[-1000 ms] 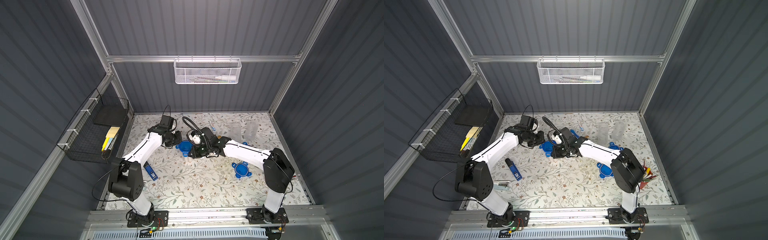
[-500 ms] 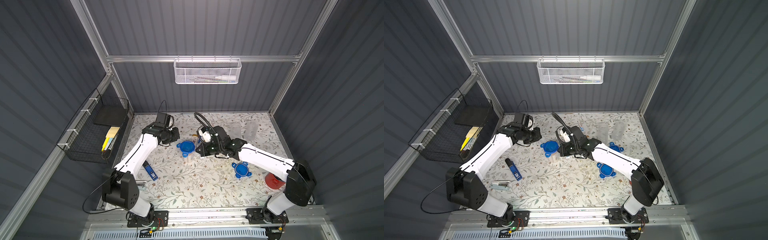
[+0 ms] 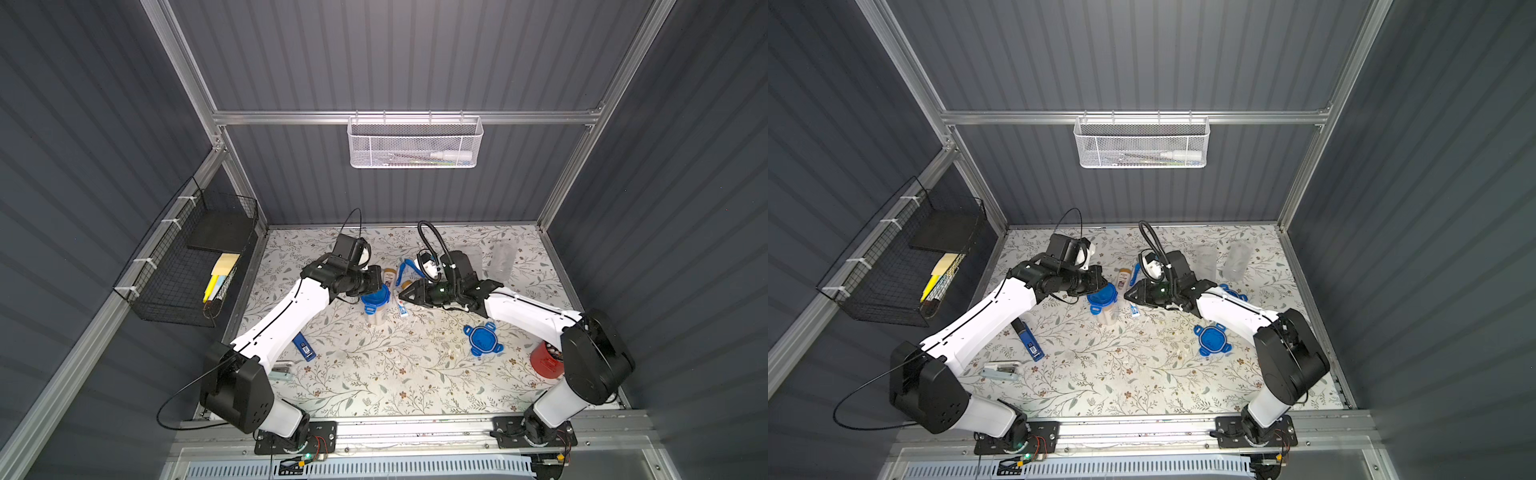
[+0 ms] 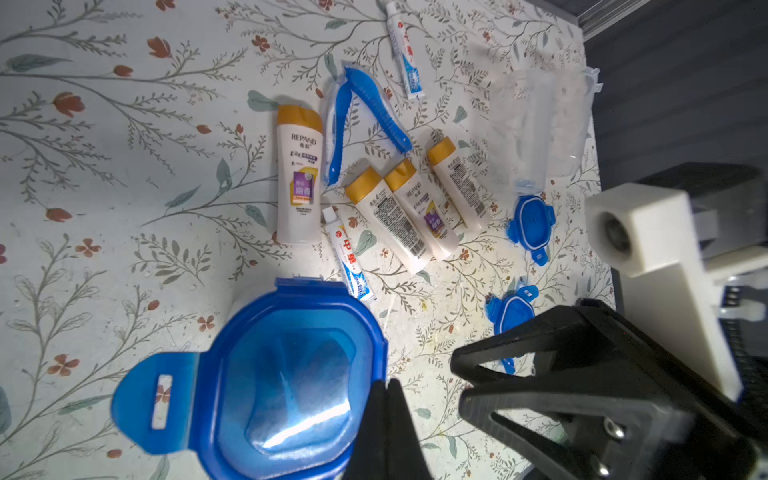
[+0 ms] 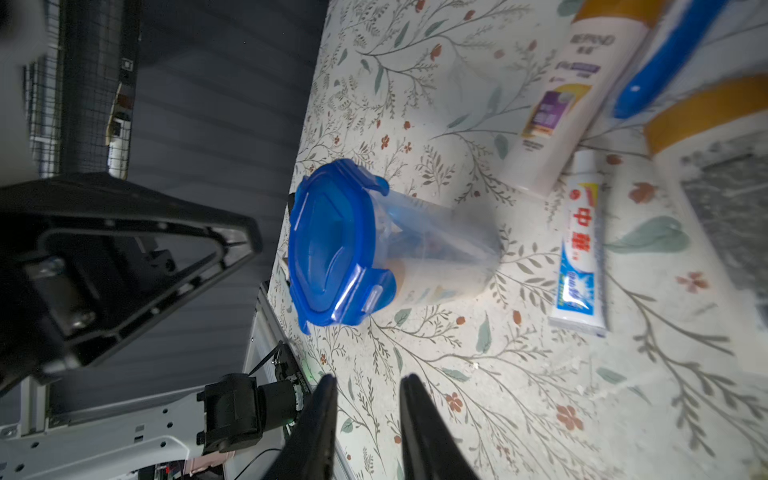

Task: Take out toiletry kits
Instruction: Adjust the container at the center of the board, then unfasten the latch on the container.

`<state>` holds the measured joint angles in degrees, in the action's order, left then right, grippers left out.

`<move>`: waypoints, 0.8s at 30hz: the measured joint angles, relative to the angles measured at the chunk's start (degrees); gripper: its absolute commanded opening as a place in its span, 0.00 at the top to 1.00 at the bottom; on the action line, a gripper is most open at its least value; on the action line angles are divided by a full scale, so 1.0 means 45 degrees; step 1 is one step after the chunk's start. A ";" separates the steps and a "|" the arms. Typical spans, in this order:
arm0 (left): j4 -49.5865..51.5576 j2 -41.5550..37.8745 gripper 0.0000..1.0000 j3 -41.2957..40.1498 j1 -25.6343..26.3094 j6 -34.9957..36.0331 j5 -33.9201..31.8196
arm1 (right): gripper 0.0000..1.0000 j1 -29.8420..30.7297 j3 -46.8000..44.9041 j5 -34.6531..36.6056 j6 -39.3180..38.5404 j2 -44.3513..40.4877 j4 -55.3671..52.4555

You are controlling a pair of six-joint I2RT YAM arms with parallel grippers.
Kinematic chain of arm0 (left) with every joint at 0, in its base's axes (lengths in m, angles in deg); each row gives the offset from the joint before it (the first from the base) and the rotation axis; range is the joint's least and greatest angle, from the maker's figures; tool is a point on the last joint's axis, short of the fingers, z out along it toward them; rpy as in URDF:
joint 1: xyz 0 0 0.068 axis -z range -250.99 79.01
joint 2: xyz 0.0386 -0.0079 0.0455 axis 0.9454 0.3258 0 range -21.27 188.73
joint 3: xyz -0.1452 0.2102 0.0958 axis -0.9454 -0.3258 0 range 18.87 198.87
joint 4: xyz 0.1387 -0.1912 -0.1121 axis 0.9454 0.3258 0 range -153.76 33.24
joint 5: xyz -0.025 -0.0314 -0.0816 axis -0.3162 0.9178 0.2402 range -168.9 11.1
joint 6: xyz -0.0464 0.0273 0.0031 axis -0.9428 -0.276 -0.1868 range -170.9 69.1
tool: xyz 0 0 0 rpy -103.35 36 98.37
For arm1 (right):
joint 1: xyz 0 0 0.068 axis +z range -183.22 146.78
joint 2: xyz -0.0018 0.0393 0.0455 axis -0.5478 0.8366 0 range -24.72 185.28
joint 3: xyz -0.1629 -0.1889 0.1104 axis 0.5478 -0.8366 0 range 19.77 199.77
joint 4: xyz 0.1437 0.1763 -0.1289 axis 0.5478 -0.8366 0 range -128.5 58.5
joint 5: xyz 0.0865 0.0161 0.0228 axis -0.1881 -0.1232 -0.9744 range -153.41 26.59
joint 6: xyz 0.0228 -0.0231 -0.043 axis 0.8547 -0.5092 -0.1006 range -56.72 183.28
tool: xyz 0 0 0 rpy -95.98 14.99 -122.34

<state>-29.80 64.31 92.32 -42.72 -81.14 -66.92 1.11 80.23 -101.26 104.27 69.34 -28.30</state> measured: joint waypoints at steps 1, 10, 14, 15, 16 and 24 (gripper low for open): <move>-0.0068 0.0092 1.00 -0.0126 -0.0029 0.0000 0.0005 | 0.60 0.0000 -0.0029 -0.0335 0.0223 0.0209 0.0418; -0.1073 0.0403 1.00 -0.0884 -0.0053 -0.0063 0.0209 | 0.56 0.0000 -0.0049 -0.1355 0.0908 0.1064 0.1870; -0.1729 0.0408 1.00 -0.1161 -0.0053 -0.0097 0.0369 | 0.54 0.0000 -0.0034 -0.1506 0.1049 0.1302 0.2113; -0.1875 0.0408 1.00 -0.1229 -0.0053 -0.0107 0.0398 | 0.52 0.0000 -0.0029 -0.1520 0.1103 0.1404 0.2147; -0.2021 0.0408 1.00 -0.1287 -0.0053 -0.0136 0.0427 | 0.50 0.0000 -0.0024 -0.1535 0.1151 0.1515 0.2186; -0.2822 0.0335 1.00 -0.1758 -0.0053 -0.0384 0.0602 | 0.46 0.0000 0.0068 -0.1841 0.1690 0.2365 0.3036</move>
<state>-42.50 65.82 84.41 -42.96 -82.86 -64.20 1.11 80.54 -109.54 111.88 79.98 -14.64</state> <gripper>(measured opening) 0.047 0.543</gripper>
